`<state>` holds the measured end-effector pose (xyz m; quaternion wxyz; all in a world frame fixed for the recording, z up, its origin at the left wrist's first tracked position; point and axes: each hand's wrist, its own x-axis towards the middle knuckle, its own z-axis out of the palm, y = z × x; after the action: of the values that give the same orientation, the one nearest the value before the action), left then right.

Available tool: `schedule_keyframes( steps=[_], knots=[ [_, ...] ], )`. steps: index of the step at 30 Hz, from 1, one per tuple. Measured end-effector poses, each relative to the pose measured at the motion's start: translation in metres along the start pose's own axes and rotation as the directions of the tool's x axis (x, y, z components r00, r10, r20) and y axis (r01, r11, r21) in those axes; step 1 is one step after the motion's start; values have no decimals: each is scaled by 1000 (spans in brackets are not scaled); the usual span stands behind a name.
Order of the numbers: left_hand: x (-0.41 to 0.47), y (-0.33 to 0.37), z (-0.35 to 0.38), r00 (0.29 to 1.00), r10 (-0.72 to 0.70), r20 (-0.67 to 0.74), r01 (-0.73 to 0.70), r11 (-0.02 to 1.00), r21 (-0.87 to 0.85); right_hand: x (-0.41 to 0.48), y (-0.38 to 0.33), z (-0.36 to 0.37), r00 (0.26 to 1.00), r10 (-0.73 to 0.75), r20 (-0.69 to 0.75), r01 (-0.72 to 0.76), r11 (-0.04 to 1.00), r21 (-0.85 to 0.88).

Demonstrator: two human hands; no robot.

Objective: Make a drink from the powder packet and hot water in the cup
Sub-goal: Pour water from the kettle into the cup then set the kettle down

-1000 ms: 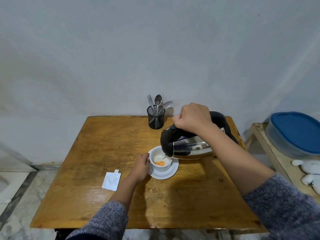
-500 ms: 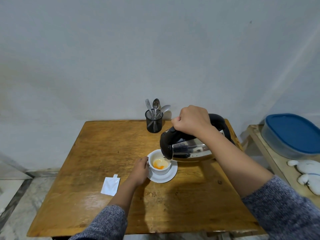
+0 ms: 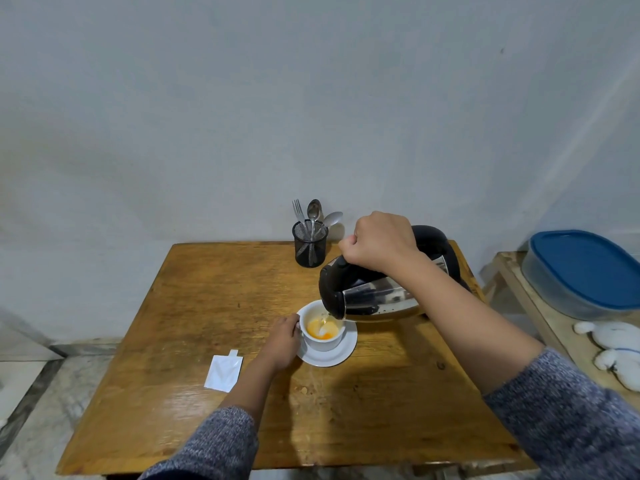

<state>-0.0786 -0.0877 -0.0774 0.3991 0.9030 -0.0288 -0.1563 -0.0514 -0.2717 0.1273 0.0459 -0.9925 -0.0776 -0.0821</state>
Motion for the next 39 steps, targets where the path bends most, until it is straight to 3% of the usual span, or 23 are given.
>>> schedule_keyframes(
  steps=[39],
  knots=[
    [-2,5,-2,1000,-18,1,18,1000,1,0,-1,0,999,-37,-22,36,999,-12]
  ],
)
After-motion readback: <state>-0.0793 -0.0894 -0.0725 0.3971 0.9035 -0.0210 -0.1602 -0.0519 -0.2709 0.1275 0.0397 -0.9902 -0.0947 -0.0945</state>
